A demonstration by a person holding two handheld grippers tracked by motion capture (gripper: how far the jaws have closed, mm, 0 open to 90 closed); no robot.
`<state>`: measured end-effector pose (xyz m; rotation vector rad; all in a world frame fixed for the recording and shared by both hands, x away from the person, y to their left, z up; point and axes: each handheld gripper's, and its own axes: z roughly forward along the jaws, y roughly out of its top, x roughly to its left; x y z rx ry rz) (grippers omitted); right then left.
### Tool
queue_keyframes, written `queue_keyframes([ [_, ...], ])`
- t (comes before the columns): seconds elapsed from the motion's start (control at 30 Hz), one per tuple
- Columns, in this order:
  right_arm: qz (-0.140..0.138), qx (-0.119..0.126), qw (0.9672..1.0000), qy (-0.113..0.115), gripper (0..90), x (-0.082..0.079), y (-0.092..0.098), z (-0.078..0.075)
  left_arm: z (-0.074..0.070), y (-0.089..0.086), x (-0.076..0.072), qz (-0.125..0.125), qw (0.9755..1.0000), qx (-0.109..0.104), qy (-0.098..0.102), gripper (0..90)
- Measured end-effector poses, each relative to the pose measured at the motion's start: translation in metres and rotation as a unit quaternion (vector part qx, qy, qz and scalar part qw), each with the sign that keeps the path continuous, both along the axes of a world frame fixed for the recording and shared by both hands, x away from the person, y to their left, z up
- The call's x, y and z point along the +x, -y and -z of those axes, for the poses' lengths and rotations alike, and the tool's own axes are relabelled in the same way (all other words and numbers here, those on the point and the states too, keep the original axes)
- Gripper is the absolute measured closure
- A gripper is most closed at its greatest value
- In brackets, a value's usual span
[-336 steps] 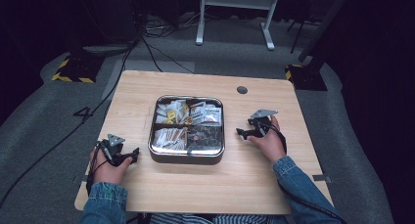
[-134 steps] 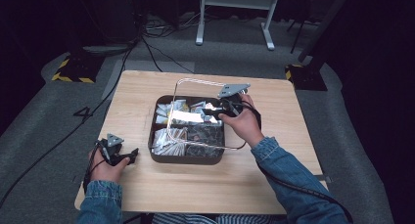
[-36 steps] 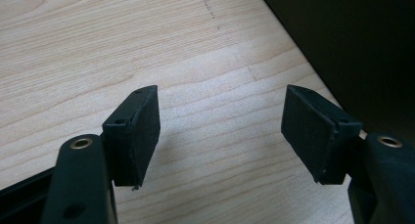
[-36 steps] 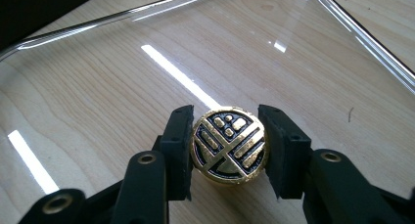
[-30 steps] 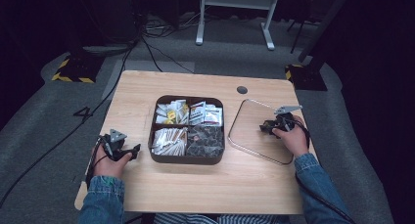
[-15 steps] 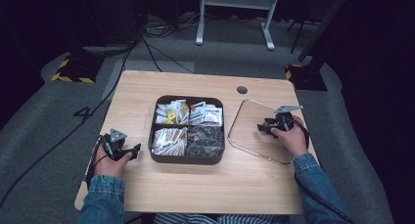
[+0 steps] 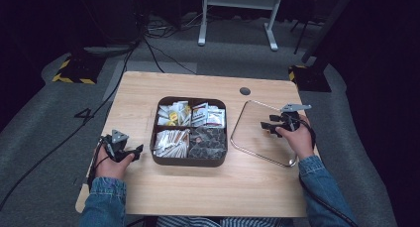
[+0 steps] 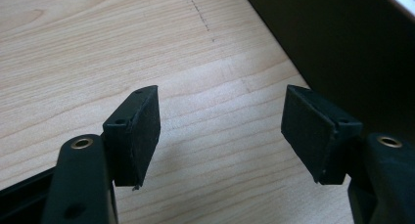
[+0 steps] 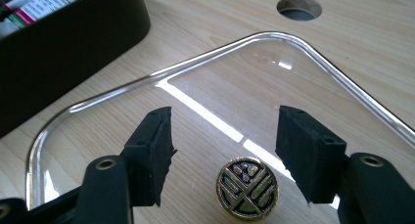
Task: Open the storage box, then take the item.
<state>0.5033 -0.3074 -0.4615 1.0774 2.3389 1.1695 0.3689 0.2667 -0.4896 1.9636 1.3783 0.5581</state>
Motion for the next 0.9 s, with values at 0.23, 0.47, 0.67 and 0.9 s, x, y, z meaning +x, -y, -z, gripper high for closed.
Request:
queue_keyframes([
  [0.23, -0.010, 0.001, 0.9998, 0.015, 38.9, -0.007, -0.008, -0.015, -0.010, 0.005, -0.002, 0.008, 0.9998, -0.017, 0.008, 31.8],
  [0.47, -0.022, 0.009, 0.9991, 0.035, 38.8, -0.018, -0.018, -0.032, -0.023, 0.008, -0.003, 0.010, 0.9983, -0.049, 0.030, 33.3],
  [0.67, -0.031, 0.006, 0.9987, 0.041, 39.1, -0.028, -0.022, -0.042, -0.037, 0.013, -0.005, 0.006, 0.9972, -0.056, 0.050, 36.6],
  [0.9, -0.024, -0.001, 0.9981, 0.057, 41.9, -0.033, -0.018, -0.050, -0.048, 0.032, -0.007, 0.031, 0.9930, -0.088, 0.072, 40.2],
])
